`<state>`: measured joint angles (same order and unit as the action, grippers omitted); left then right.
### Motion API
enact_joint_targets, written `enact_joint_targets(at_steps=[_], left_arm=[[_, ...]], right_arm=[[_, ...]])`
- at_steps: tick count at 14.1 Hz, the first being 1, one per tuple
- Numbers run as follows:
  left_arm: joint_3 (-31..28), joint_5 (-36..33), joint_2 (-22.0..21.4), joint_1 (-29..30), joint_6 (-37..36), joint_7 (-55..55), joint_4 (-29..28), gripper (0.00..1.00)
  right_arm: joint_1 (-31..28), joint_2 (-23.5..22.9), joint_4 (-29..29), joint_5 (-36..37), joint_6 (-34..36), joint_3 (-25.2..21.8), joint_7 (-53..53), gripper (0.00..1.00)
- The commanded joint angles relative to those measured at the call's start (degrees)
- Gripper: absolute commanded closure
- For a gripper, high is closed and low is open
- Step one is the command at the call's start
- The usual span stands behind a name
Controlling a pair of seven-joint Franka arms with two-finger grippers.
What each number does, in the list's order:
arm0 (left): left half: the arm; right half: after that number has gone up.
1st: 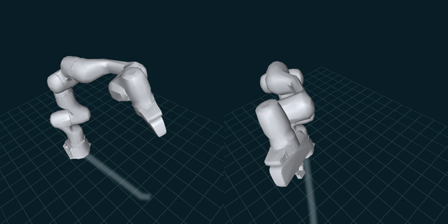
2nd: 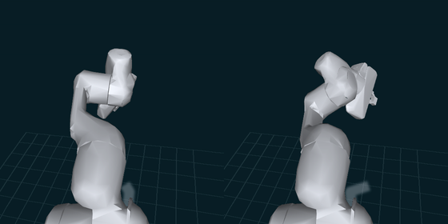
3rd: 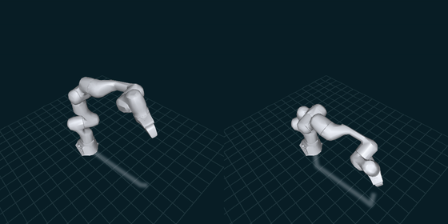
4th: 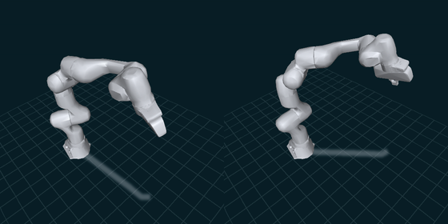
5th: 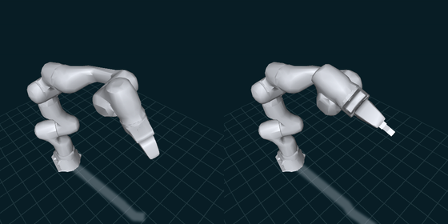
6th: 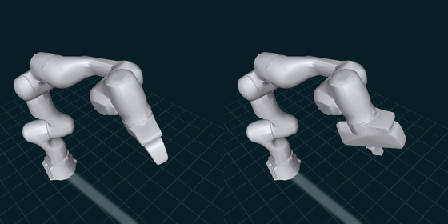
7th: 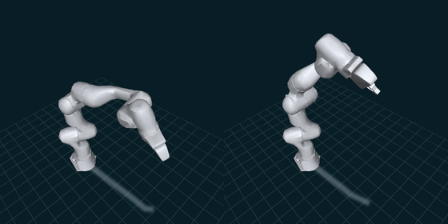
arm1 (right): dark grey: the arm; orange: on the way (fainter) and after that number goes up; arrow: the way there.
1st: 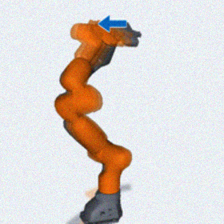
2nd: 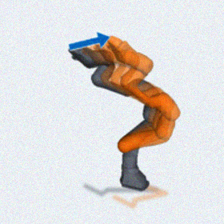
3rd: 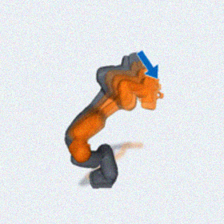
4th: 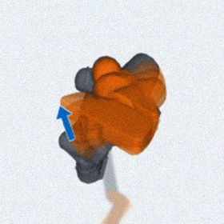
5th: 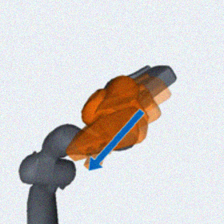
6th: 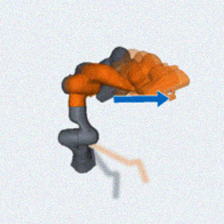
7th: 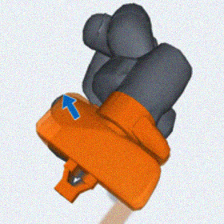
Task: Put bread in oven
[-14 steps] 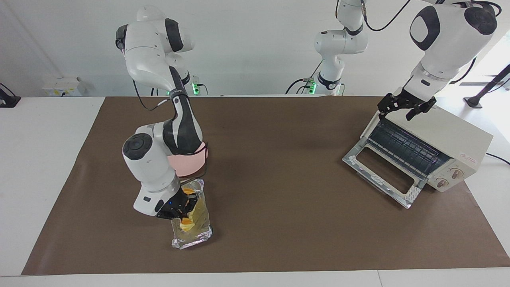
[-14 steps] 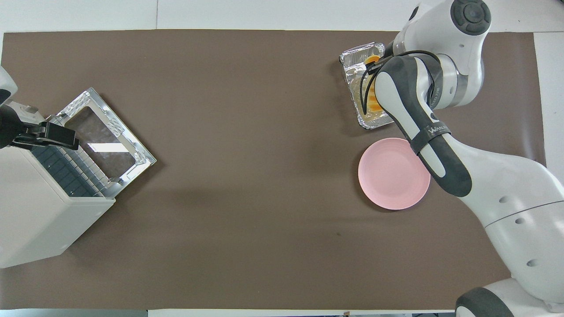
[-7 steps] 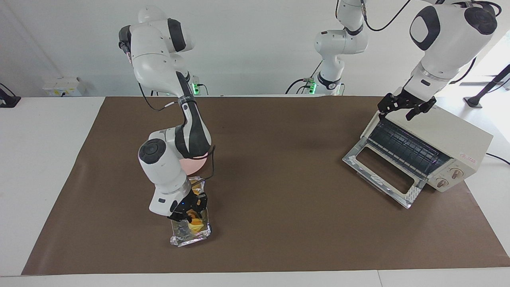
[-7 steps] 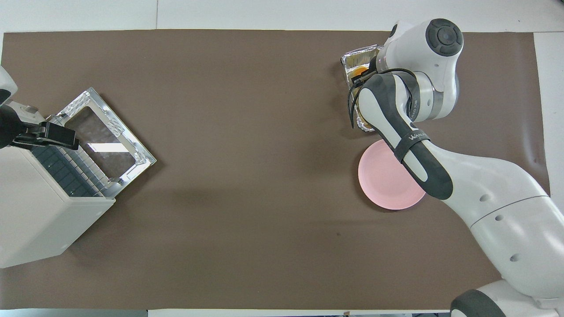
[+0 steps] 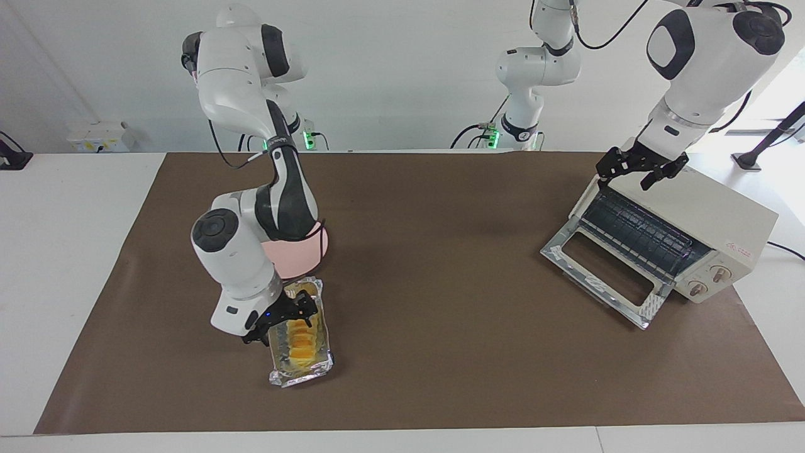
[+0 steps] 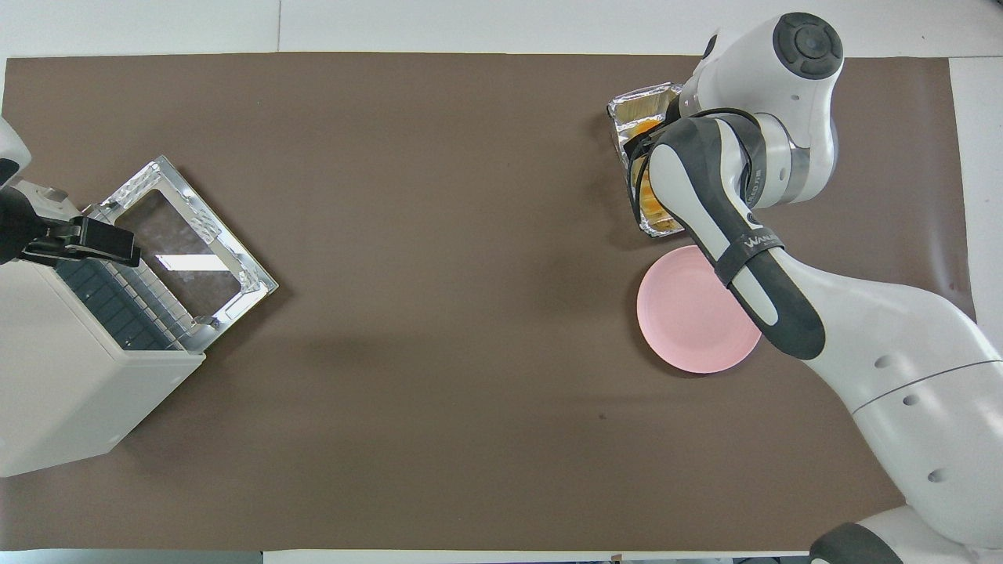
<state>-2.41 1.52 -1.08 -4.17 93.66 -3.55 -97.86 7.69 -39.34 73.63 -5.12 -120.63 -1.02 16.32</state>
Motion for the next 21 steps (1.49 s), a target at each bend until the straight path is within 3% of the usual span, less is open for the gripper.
enact_joint_targets(at_steps=[1, 3, 12, 17, 19, 21], left_arm=[[-0.2, 0.8, -0.8, 0.0, -0.6, -0.6, 0.0, 0.0], [-0.2, 0.8, -0.8, 0.0, -0.6, -0.6, 0.0, 0.0], [-0.2, 0.8, -0.8, 0.0, -0.6, -0.6, 0.0, 0.0], [-0.2, 0.8, -0.8, 0.0, -0.6, -0.6, 0.0, 0.0], [-0.2, 0.8, -0.8, 0.0, -0.5, -0.6, 0.0, 0.0], [-0.2, 0.8, -0.8, 0.0, -0.5, -0.6, 0.0, 0.0]], right_arm=[[-1.5, 0.0, -0.8, 0.6, 0.6, -0.7, -0.1, 0.0], [-1.9, 0.2, -0.4, 0.5, -1.3, -0.7, 0.2, 0.0], [-2.8, 3.1, 11.5, 0.4, -13.2, -0.5, 1.6, 0.08], [-2.2, 4.0, 13.6, -0.1, -13.4, -0.1, 3.3, 0.1], [-2.2, 4.4, 14.4, -0.3, -13.3, 0.0, 5.5, 0.23], [-2.2, 4.6, 15.2, -0.3, -13.2, 0.0, 8.3, 0.54]])
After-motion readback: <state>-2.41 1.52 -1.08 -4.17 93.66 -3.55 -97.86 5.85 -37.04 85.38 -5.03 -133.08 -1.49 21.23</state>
